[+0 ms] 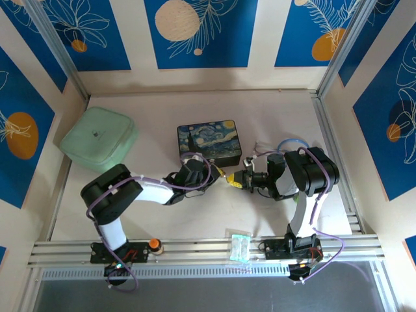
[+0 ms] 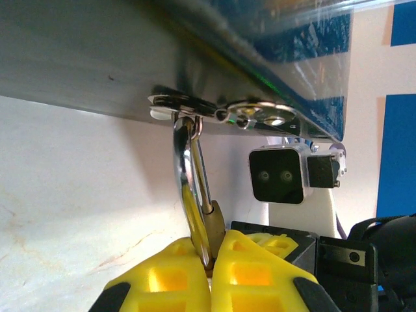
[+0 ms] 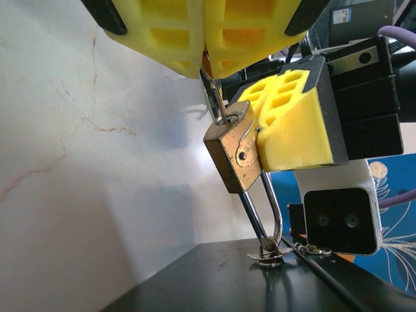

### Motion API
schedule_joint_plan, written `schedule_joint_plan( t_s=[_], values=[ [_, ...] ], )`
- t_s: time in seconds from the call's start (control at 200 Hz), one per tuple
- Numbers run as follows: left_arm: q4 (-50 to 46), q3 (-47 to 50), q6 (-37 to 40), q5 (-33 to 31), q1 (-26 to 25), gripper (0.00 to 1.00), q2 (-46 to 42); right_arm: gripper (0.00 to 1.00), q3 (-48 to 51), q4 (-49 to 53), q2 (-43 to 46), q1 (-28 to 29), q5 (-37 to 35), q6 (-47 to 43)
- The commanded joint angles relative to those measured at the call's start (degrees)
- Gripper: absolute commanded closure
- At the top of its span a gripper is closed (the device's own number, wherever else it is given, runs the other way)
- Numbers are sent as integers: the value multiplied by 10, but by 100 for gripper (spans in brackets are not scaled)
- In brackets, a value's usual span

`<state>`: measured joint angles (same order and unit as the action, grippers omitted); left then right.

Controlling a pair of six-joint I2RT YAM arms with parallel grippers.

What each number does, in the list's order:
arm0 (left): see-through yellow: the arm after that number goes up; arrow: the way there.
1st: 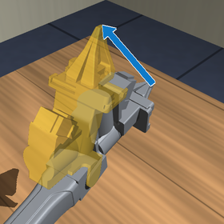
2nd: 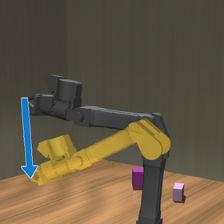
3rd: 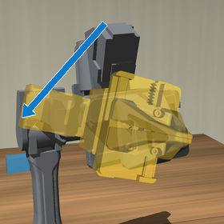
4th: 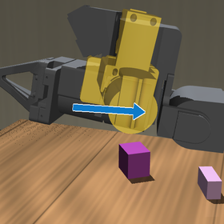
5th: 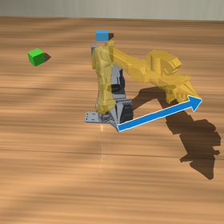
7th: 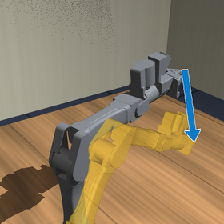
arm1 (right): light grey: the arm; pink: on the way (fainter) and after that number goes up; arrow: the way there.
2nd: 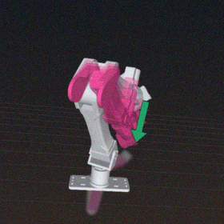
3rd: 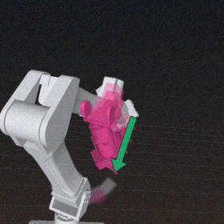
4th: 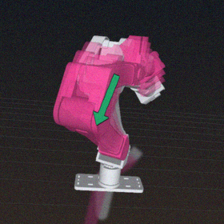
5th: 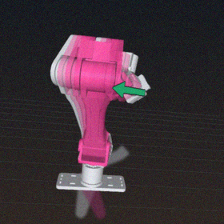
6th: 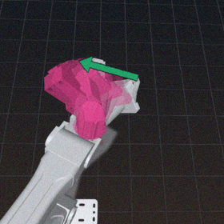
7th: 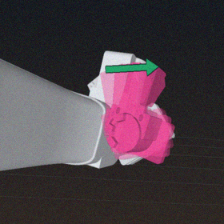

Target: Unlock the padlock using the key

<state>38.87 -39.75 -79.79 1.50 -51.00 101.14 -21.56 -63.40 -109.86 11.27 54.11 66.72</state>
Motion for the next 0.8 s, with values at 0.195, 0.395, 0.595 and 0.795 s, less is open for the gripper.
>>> schedule_joint_plan(
  t_s=[0.195,0.395,0.595,0.795],
  values=[
    [171,13,-37,85,-8,100,49,98,-29,-25,-43,-9,26,42],
    [136,13,-15,90,-8,100,25,98,-49,-17,-53,-17,43,43],
    [135,18,-16,101,-8,100,20,98,-72,31,-43,-26,70,23],
    [156,11,-25,116,-7,100,26,98,-86,88,-41,-38,81,-10]
  ],
)
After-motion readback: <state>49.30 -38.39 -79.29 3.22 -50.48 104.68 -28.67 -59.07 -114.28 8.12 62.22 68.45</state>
